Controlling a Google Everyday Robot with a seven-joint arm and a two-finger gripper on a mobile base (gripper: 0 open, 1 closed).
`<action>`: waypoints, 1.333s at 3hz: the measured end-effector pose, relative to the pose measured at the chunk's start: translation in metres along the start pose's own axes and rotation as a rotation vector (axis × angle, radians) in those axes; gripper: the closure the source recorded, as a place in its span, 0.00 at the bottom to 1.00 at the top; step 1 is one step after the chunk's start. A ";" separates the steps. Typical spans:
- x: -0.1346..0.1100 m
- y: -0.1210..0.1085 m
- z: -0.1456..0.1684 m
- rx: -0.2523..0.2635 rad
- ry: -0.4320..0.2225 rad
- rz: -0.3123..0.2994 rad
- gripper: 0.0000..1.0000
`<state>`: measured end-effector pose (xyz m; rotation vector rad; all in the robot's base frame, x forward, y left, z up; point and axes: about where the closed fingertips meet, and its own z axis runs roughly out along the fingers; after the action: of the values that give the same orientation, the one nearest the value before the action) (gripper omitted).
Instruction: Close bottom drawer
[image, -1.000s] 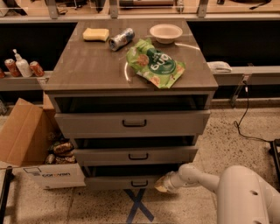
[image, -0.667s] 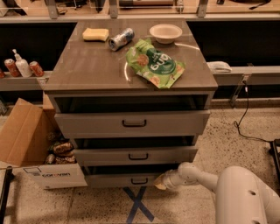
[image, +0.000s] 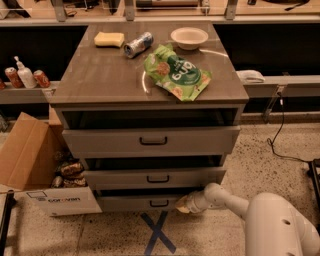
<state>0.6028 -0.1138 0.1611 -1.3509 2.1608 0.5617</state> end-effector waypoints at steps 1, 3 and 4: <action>-0.001 -0.006 0.000 0.007 -0.014 0.010 1.00; -0.001 -0.012 -0.001 -0.005 -0.044 0.028 1.00; 0.001 -0.010 -0.006 -0.033 -0.068 0.027 1.00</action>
Offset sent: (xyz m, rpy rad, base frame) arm 0.0186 -0.0100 0.0027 0.0307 -0.0125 -0.0437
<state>0.6100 -0.1227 0.1646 -1.3034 2.1264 0.6469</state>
